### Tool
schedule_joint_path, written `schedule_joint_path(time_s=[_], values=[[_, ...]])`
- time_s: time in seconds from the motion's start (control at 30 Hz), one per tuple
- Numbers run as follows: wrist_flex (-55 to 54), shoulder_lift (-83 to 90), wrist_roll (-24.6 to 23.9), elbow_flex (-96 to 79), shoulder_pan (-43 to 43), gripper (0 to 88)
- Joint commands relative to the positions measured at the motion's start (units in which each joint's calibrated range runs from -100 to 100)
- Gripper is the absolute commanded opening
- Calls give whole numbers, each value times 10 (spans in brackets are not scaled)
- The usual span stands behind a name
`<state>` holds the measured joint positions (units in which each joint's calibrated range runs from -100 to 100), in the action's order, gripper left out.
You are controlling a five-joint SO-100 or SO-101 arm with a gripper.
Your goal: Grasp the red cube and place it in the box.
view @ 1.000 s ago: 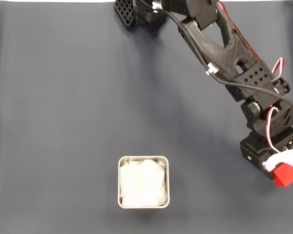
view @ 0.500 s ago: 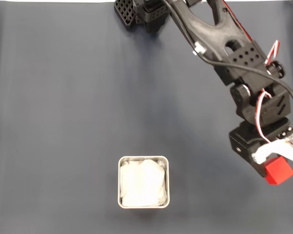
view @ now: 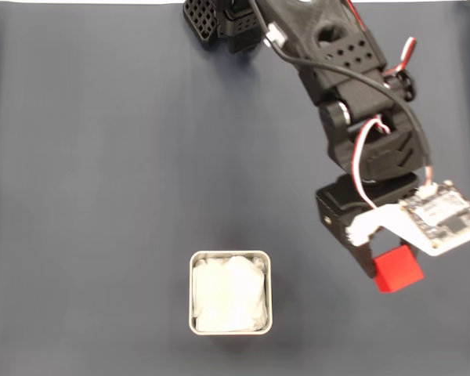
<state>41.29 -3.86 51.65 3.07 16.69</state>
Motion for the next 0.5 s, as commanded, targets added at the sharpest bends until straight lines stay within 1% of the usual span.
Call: schedule_joint_path(time_s=[0.0, 0.47], values=[[3, 69, 5, -9, -21, 131], [11, 163, 4, -88, -81, 130]])
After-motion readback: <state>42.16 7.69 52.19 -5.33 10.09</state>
